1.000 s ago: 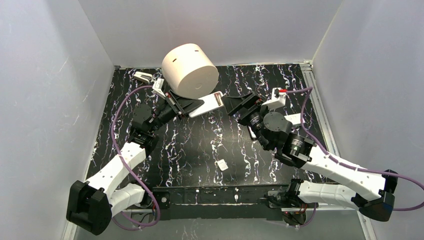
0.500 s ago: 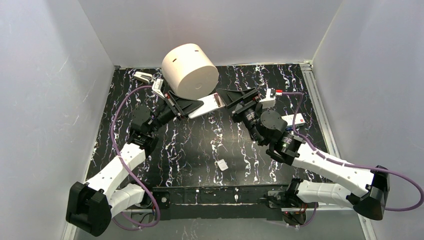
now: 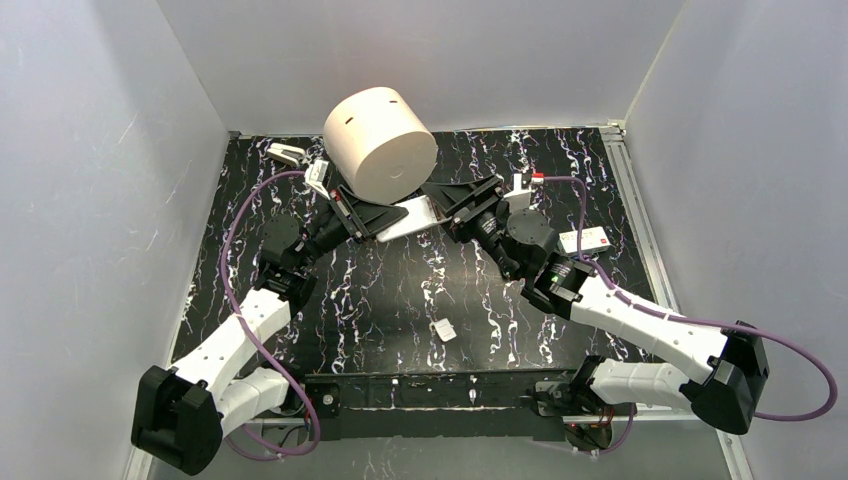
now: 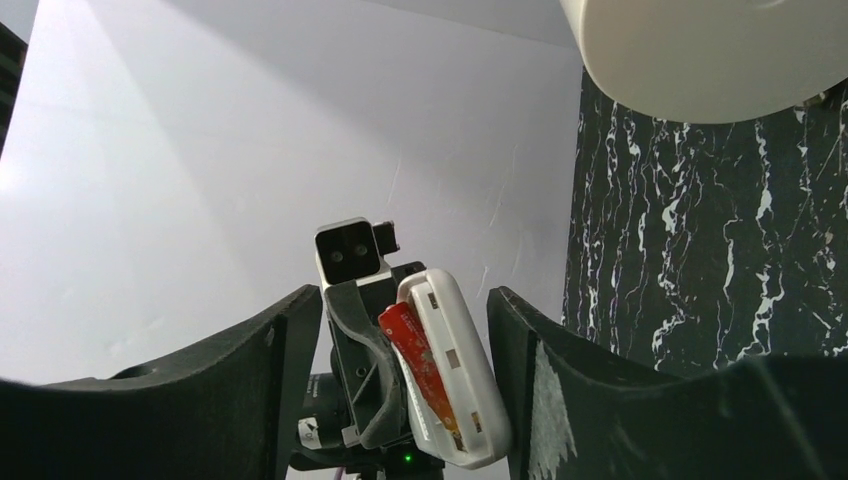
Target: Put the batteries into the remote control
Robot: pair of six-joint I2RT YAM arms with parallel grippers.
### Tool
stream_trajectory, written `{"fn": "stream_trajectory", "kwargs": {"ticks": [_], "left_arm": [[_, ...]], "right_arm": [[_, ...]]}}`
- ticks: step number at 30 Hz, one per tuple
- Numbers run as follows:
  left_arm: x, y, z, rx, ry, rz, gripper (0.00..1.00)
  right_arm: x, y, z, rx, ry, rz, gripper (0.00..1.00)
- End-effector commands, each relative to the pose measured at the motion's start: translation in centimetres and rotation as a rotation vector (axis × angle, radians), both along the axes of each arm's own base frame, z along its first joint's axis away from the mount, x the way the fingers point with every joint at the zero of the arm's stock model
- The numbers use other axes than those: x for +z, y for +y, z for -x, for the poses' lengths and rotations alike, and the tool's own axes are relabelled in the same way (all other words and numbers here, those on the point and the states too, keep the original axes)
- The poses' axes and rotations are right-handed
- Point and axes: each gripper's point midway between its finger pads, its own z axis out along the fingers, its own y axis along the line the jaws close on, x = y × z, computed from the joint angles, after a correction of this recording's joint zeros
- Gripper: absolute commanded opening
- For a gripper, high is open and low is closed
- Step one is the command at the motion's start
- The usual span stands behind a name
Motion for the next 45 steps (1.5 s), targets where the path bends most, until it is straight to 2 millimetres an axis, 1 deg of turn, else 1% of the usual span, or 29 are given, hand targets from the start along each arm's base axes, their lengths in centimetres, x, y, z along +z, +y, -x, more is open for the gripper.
{"fn": "stream_trajectory", "kwargs": {"ticks": [1,5,12,15,19,21,25,27,28,29,30,31,32,35,39,45], "left_arm": [[1.1,0.3,1.0,-0.009,-0.086,0.002,0.00],[1.0,0.3,1.0,-0.008,-0.092,0.000,0.00],[0.9,0.4,1.1,-0.003,-0.101,-0.004,0.00],[0.9,0.4,1.0,0.000,-0.098,-0.002,0.00],[1.0,0.4,1.0,-0.002,-0.085,0.005,0.00],[0.9,0.4,0.9,-0.002,-0.076,0.008,0.00],[0.9,0.4,0.8,-0.003,-0.056,0.020,0.00],[1.1,0.4,0.8,-0.005,-0.050,0.026,0.00],[1.1,0.3,0.8,-0.008,-0.046,0.029,0.00],[1.2,0.4,0.8,-0.008,-0.042,0.032,0.00],[1.2,0.4,0.8,-0.007,-0.041,0.033,0.00],[1.2,0.4,0.8,-0.006,-0.040,0.034,0.00],[1.2,0.4,0.8,-0.005,-0.038,0.035,0.00],[1.1,0.4,0.6,-0.001,-0.030,0.038,0.00],[1.1,0.4,0.4,0.002,-0.012,0.045,0.00],[1.1,0.3,0.2,-0.005,0.017,0.056,0.00]], "right_arm": [[3.5,0.0,0.4,0.032,-0.047,-0.081,0.68],[3.1,0.0,0.3,0.036,-0.034,-0.083,0.63],[3.2,0.0,0.3,0.043,-0.040,-0.090,0.53],[3.1,0.2,0.3,0.052,-0.040,-0.090,0.48],[2.9,0.5,0.3,0.068,-0.032,-0.092,0.37],[2.8,0.8,0.4,0.079,-0.031,-0.096,0.33],[2.7,1.0,0.5,0.090,-0.032,-0.096,0.31],[2.6,1.0,0.4,0.090,-0.039,-0.096,0.33],[2.6,1.0,0.5,0.092,-0.042,-0.097,0.40],[2.6,0.9,0.4,0.090,-0.042,-0.095,0.52],[2.7,0.8,0.4,0.089,-0.047,-0.095,0.63],[2.8,0.7,0.5,0.086,-0.052,-0.095,0.69],[2.8,0.5,0.5,0.082,-0.056,-0.092,0.71],[2.4,0.0,0.6,0.072,-0.055,-0.091,0.71],[2.2,-0.1,1.0,0.084,-0.074,-0.080,0.66],[2.6,-0.9,1.6,0.084,-0.145,-0.077,0.58]]}}
